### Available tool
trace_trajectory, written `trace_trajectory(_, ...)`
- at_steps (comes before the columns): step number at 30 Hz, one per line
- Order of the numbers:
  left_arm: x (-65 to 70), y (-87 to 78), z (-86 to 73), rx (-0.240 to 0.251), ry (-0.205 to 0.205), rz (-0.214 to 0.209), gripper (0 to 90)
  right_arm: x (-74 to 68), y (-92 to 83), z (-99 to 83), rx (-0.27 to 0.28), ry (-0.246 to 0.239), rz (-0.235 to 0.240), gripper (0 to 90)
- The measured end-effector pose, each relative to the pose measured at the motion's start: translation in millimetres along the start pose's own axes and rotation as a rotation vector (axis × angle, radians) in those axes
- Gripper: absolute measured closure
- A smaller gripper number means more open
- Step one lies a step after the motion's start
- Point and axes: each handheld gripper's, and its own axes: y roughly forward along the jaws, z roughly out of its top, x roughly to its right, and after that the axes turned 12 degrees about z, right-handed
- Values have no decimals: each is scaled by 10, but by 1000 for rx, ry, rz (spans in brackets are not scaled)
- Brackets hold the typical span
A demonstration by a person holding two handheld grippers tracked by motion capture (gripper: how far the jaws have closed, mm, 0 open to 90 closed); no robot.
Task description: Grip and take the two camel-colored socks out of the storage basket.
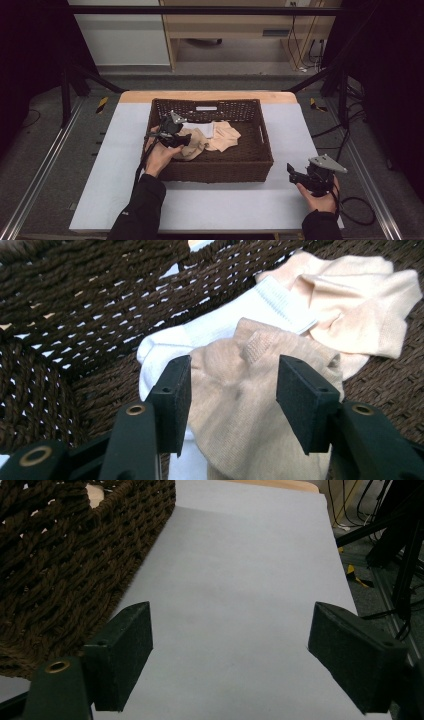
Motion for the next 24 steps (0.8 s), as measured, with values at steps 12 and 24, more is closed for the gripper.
trace_trajectory(12,42,79,-22,-83,34,-46,616,1,8,-1,-5,7,4,193)
trace_trajectory(24,-22,10,-15,-43,-28,-66,853,10,9,-7,-10,10,9,212)
